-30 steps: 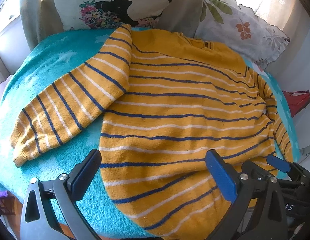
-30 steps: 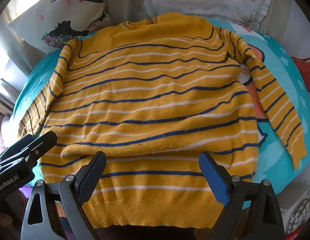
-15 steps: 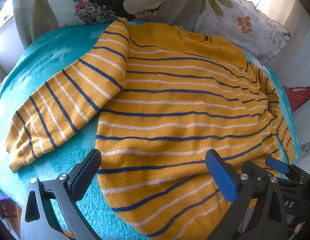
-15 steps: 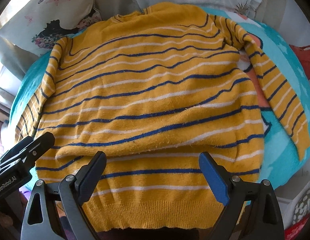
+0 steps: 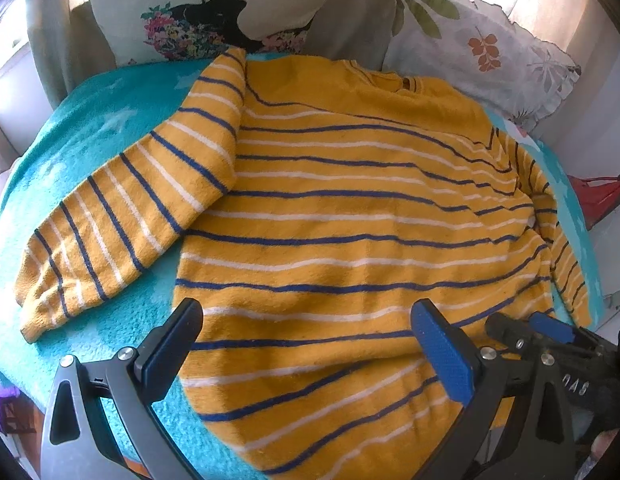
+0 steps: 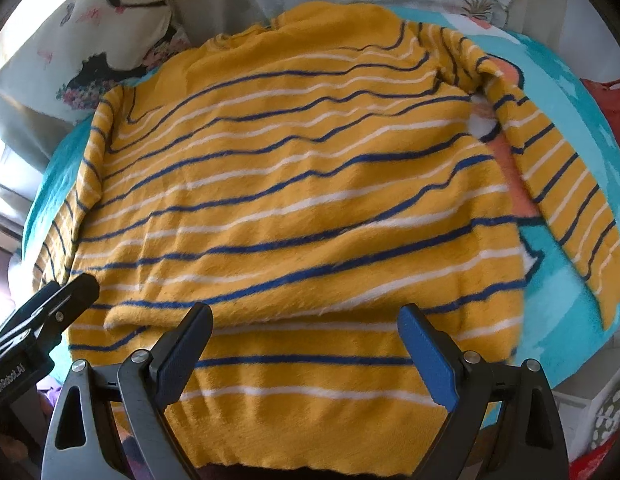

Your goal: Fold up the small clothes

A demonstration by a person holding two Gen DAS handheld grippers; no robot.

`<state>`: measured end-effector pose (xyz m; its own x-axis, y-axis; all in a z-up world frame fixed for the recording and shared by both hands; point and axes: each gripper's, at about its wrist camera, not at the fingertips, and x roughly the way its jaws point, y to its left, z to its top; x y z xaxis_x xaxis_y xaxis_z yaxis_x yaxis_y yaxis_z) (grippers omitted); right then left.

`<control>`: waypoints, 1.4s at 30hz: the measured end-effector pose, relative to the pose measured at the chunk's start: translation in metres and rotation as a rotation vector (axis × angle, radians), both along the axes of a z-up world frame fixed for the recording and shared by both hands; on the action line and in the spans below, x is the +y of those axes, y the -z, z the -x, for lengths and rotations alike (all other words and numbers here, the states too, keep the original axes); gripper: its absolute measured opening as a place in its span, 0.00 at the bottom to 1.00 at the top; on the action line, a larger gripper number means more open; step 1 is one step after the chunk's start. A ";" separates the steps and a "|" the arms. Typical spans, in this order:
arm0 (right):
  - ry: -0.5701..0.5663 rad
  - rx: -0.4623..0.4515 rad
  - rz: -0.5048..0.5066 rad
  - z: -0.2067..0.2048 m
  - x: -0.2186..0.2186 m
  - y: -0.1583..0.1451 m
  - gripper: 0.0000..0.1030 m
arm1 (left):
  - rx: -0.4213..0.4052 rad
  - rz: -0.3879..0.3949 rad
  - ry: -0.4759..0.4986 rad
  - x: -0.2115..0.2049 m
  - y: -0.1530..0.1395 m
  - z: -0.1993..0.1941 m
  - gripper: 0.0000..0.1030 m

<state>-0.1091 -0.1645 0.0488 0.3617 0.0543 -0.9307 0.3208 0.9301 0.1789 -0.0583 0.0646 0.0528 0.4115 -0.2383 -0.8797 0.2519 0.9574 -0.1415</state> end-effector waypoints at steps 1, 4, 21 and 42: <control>0.007 -0.007 -0.003 0.000 -0.006 -0.001 0.93 | -0.001 -0.004 -0.001 -0.004 -0.001 0.001 1.00; 0.037 -0.029 -0.003 0.004 -0.031 -0.006 0.93 | 0.001 -0.018 -0.003 -0.014 -0.001 0.004 1.00; 0.529 -0.167 -0.288 0.123 -0.242 0.021 0.94 | 0.035 -0.071 -0.005 -0.082 0.004 0.008 1.00; 0.691 -0.264 0.070 0.123 -0.440 -0.048 0.04 | -0.019 -0.011 -0.197 -0.077 -0.018 0.014 1.00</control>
